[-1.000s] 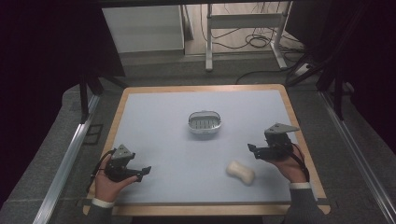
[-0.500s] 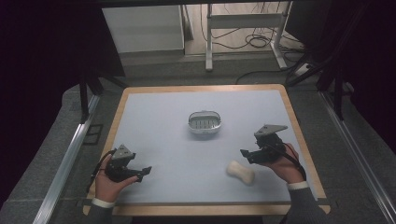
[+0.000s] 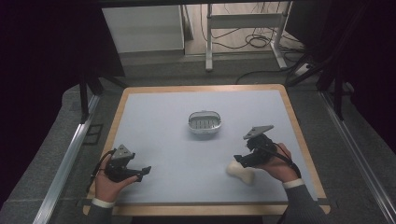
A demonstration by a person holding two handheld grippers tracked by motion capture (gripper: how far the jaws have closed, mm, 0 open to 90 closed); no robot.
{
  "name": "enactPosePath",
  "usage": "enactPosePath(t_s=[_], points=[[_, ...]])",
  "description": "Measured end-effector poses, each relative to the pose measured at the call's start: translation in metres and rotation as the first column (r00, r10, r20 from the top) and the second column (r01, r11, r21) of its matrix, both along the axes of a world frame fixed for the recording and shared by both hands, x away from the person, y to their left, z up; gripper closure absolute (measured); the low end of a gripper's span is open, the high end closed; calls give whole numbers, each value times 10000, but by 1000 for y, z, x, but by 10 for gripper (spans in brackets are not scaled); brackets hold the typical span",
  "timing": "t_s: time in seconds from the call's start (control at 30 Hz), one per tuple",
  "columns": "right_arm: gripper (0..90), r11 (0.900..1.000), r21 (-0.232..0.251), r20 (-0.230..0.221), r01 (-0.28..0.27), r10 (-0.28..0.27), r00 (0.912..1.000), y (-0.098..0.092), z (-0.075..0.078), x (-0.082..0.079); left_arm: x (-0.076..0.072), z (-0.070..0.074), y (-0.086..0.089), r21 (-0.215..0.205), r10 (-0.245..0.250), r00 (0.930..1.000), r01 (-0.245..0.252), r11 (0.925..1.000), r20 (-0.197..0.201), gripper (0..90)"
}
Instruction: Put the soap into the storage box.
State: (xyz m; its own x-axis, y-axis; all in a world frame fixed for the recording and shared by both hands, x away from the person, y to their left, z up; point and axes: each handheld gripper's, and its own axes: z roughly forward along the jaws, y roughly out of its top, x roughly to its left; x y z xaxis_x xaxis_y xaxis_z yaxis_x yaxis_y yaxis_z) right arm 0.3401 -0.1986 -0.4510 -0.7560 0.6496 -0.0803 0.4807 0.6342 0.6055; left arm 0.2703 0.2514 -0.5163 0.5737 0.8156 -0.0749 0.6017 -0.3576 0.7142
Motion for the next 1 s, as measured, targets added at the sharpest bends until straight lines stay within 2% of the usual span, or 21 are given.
enactPosePath(t_s=[0.3,0.43,0.53,0.73,0.9,1.0], points=[[214,9993,-267,-449,-256,244,9987,4,-6,-3,-1,1,1,-51,39,10000,-39,10000,20,124],[222,9975,-544,-684,-450,413,9968,8,-9,-5,0,0,0,-13,-23,10000,23,10000,0,124],[229,9940,-945,-1026,-559,461,9937,12,-14,-7,0,0,0,-20,-52,10000,52,10000,-17,124],[238,9912,-1243,-1313,-447,282,9909,15,-18,-9,-1,1,1,-35,-2,10000,2,10000,12,124],[253,9872,-1473,-1627,-615,371,9860,19,-23,-11,0,0,-1,3,-65,10000,65,10000,-21,124],[283,9808,-1713,-1941,-930,590,9792,23,-28,-13,0,0,-1,11,-64,10000,64,10000,-17,123]])
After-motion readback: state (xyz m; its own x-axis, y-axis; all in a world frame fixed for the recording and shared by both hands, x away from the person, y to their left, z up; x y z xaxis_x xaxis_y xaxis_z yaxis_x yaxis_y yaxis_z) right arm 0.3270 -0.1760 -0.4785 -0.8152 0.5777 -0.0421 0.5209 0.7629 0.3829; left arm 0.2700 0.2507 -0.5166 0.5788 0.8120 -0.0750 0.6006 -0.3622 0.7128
